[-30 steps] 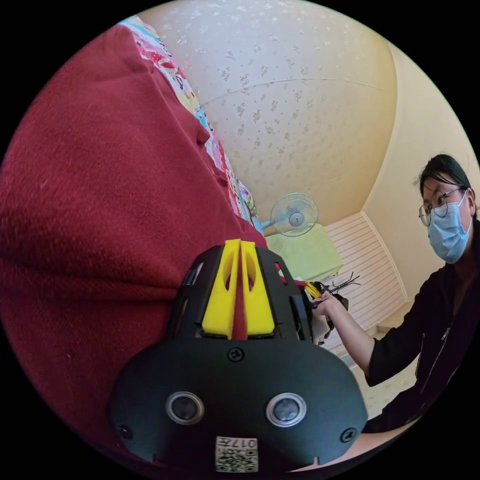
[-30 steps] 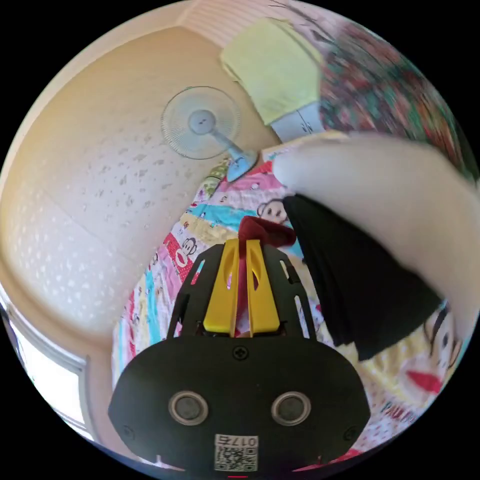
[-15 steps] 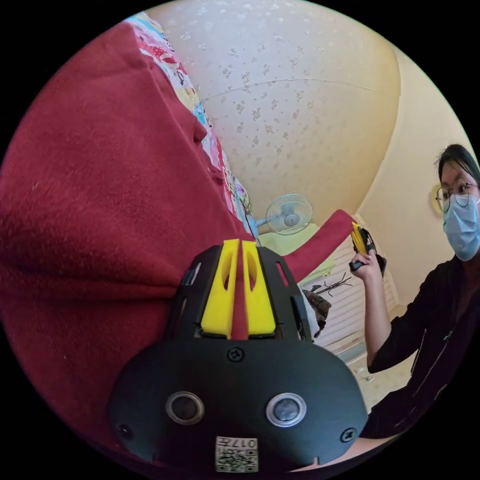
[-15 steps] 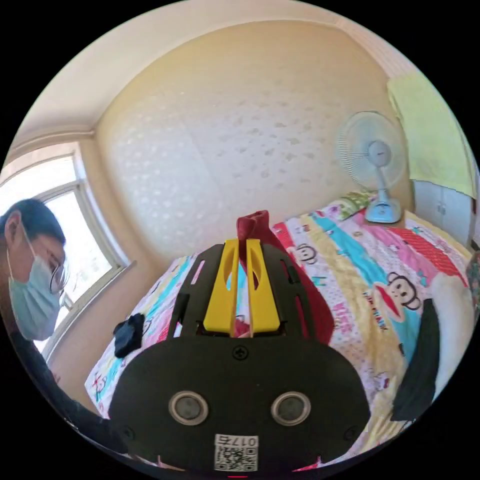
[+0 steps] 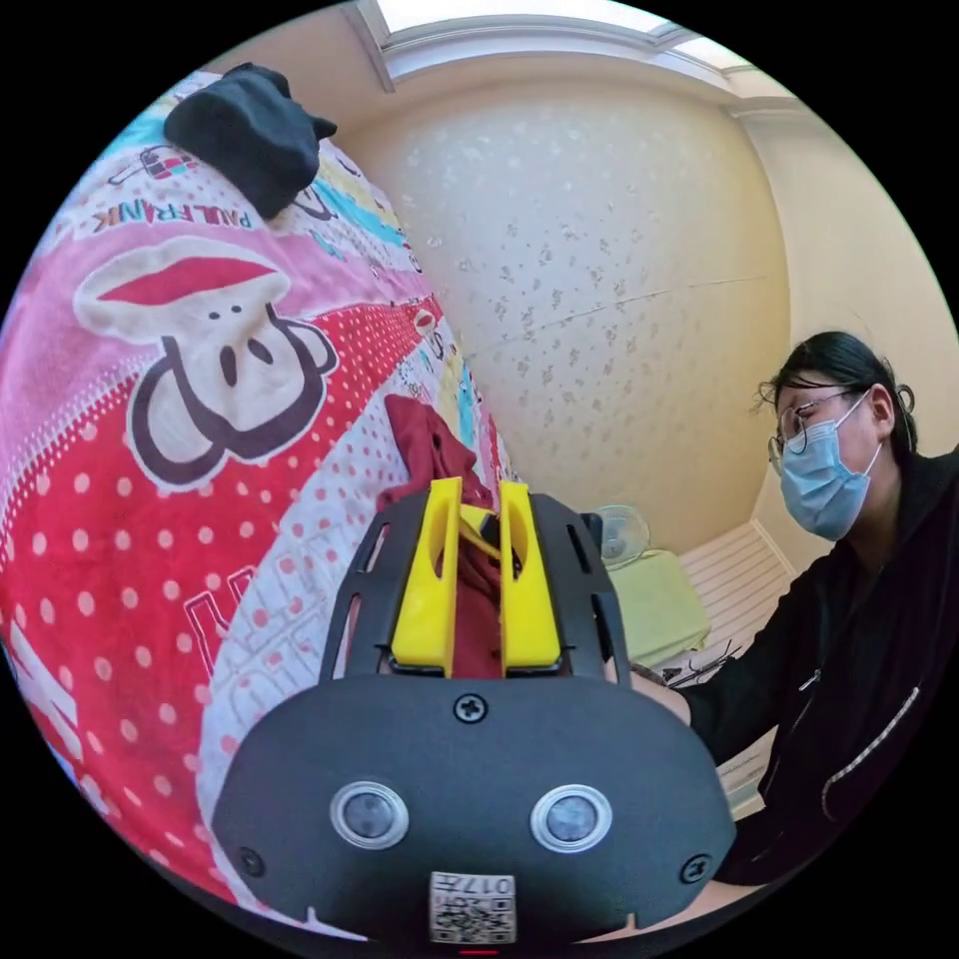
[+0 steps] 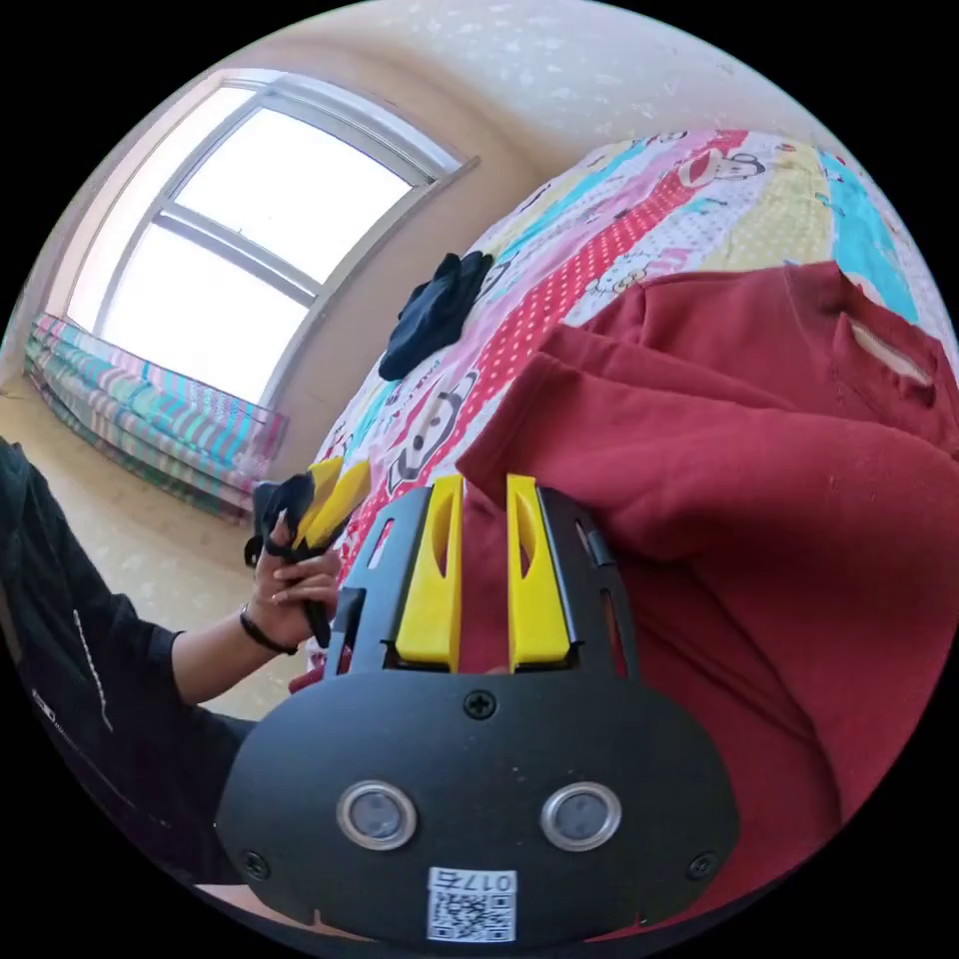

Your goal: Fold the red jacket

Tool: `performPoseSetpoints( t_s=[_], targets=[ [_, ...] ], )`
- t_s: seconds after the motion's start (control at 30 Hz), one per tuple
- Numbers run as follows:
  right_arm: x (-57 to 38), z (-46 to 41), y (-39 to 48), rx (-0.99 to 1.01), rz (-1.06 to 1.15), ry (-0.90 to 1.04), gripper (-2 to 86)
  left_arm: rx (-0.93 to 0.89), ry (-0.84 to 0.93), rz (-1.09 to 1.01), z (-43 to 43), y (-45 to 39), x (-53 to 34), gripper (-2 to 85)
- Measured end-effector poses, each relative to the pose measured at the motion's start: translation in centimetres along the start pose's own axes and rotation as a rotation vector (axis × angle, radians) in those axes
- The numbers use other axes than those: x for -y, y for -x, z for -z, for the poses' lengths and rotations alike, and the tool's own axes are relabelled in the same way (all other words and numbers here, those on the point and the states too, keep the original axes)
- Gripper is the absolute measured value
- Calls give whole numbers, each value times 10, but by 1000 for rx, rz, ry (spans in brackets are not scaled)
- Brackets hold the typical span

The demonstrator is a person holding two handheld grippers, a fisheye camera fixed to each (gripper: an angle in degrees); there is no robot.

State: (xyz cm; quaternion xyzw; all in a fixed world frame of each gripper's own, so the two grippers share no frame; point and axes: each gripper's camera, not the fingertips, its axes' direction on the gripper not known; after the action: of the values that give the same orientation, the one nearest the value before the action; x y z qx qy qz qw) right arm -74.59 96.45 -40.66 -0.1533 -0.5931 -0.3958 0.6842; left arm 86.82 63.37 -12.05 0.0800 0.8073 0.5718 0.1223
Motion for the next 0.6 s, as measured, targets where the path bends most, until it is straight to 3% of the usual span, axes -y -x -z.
performPoseSetpoints(
  t_s=[0.1, 0.23, 0.33, 0.4, 0.47, 0.6],
  targets=[
    [-21, 29, -5, 62, -13, -56, 98, -25, 12, -67, -11, -13, 21, 69],
    [-40, 116, -29, 6, -127, -276, 117, -90, 125, -191, -75, -42, 48, 75],
    [-49, 165, -57, -127, -226, -367, 119, 19, 202, -203, -128, -53, 68, 80],
    [-53, 185, -69, -184, -276, -409, 118, 203, 207, -263, -154, -59, 81, 93],
    [-60, 199, -75, -234, -302, -444, 115, 266, 319, -265, -179, -57, 92, 90],
    [-76, 195, -84, -308, -366, -411, 108, 326, 460, -299, -211, -65, 100, 15]
  ],
)
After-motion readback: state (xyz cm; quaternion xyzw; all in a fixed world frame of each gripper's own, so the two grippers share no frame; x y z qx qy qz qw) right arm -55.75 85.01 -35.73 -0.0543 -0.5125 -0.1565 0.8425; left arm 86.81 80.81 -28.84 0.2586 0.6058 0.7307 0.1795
